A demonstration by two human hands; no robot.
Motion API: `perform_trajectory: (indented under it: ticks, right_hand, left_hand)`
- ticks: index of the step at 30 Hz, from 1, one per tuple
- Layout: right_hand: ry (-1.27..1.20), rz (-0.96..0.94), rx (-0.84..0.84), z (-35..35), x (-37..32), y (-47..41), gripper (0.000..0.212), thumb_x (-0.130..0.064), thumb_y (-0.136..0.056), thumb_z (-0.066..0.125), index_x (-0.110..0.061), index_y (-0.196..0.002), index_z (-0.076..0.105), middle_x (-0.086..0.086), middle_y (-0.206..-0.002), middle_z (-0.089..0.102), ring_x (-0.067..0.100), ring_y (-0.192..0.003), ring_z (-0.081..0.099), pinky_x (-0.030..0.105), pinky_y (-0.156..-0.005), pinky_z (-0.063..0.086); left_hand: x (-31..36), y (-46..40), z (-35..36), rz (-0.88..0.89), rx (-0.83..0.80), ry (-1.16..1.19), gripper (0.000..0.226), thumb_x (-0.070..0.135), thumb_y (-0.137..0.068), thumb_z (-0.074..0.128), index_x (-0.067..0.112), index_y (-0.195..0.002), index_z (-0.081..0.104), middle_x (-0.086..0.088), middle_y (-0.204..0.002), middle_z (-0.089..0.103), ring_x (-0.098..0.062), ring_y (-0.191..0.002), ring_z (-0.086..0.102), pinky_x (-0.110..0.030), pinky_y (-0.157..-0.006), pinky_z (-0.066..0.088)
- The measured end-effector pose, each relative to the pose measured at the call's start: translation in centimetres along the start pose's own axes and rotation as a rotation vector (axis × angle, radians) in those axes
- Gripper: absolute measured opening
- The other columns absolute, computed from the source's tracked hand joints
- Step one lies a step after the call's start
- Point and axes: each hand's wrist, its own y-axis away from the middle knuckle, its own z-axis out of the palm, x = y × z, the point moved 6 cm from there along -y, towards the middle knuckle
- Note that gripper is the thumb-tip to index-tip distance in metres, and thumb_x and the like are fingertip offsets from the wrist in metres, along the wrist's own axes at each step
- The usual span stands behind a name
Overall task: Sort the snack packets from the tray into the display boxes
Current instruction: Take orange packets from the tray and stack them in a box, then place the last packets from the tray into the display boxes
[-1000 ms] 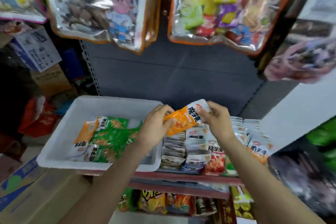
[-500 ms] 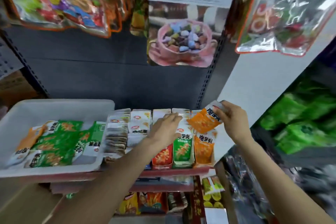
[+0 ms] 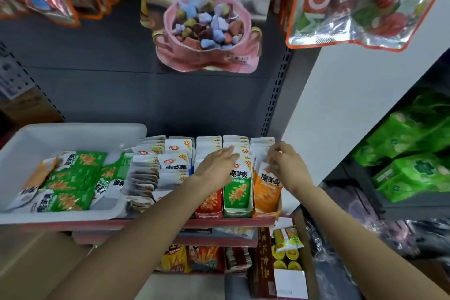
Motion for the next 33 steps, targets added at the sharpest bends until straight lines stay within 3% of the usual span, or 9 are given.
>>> perform_trajectory:
  ticks: [7,10,14,17,20,25,28,31,33]
  right_hand:
    - [0.051,-0.028,0.05,1.1,-0.6,0.0,0.022,-0.008,-0.084,0.062,-0.011,-0.105,0.065,0.009,-0.114,0.056,0.029,-0.102,0.052,0.037,-0.082,0.046]
    - [-0.045,-0.044,0.073,0.5,-2.4,-0.3,0.027,-0.01,-0.085,0.064,-0.012,-0.111,0.065,0.008,-0.115,0.055,0.027,-0.107,0.05,0.035,-0.086,0.044]
    - [-0.239,-0.068,0.077,-0.1,-6.9,-1.4,0.025,-0.014,-0.089,0.061,-0.012,-0.114,0.062,0.005,-0.118,0.052,0.019,-0.111,0.049,0.022,-0.092,0.037]
    - [-0.389,-0.111,0.067,-0.2,-12.3,-2.5,0.022,-0.012,-0.089,0.06,-0.012,-0.111,0.064,0.004,-0.112,0.054,0.017,-0.106,0.052,0.017,-0.085,0.035]
    - [-0.501,-0.172,0.011,0.5,-19.0,-3.5,0.022,-0.008,-0.089,0.058,-0.01,-0.11,0.064,0.002,-0.106,0.054,0.018,-0.099,0.055,0.024,-0.085,0.043]
    - [-0.461,-0.303,-0.077,4.5,-30.8,-5.1,0.027,-0.006,-0.088,0.057,-0.01,-0.114,0.063,0.01,-0.116,0.055,0.024,-0.108,0.049,0.026,-0.096,0.034]
    - [-0.394,-0.335,-0.178,9.2,-37.2,-6.2,0.032,-0.013,-0.09,0.057,-0.012,-0.122,0.058,0.01,-0.127,0.052,0.026,-0.121,0.044,0.03,-0.102,0.03]
    - [-0.328,-0.315,-0.333,14.5,-41.9,-7.0,0.045,-0.017,-0.092,0.056,-0.008,-0.135,0.046,0.012,-0.138,0.043,0.027,-0.128,0.041,0.03,-0.105,0.03]
    - [-0.246,-0.311,-0.432,17.4,-44.2,-7.3,0.054,-0.021,-0.093,0.055,-0.007,-0.142,0.035,0.013,-0.144,0.037,0.025,-0.133,0.034,0.027,-0.107,0.025]
  left_hand:
    - [0.1,0.3,-1.2,0.003,0.07,0.063,0.057,0.017,-0.096,0.048,0.017,-0.148,0.024,-0.004,-0.158,0.013,-0.018,-0.145,0.013,-0.03,-0.116,0.012]
    - [-0.4,1.4,-3.4,-0.006,0.241,0.16,0.046,0.018,-0.097,0.044,0.017,-0.142,0.036,0.0,-0.15,0.032,-0.015,-0.138,0.026,-0.03,-0.112,0.021]
    - [-3.6,4.3,-5.7,-0.077,0.512,0.288,0.032,0.021,-0.095,0.047,0.016,-0.126,0.053,0.0,-0.124,0.056,-0.016,-0.115,0.047,-0.031,-0.096,0.038]
    - [-7.9,7.6,-6.4,-0.187,0.648,0.371,0.021,0.021,-0.093,0.052,0.015,-0.112,0.061,-0.003,-0.104,0.063,-0.02,-0.1,0.055,-0.038,-0.085,0.046]
    - [-13.9,11.3,-6.1,-0.329,0.719,0.451,0.019,0.02,-0.091,0.055,0.011,-0.105,0.064,-0.006,-0.099,0.066,-0.025,-0.094,0.06,-0.038,-0.08,0.05]
    - [-24.5,18.4,-4.8,-0.568,0.669,0.492,0.02,0.015,-0.092,0.053,0.008,-0.108,0.062,-0.009,-0.103,0.066,-0.027,-0.095,0.06,-0.031,-0.075,0.045]
    - [-30.4,21.9,-4.4,-0.646,0.625,0.4,0.019,0.008,-0.091,0.054,0.005,-0.107,0.064,-0.015,-0.104,0.066,-0.033,-0.094,0.061,-0.039,-0.077,0.047]
    - [-36.3,24.0,-2.5,-0.724,0.463,0.331,0.019,0.007,-0.09,0.054,0.003,-0.105,0.065,-0.019,-0.099,0.065,-0.035,-0.092,0.061,-0.038,-0.075,0.047]
    - [-39.8,24.8,-0.8,-0.758,0.349,0.374,0.024,0.009,-0.093,0.05,0.0,-0.112,0.061,-0.022,-0.11,0.062,-0.036,-0.1,0.058,-0.03,-0.075,0.042]
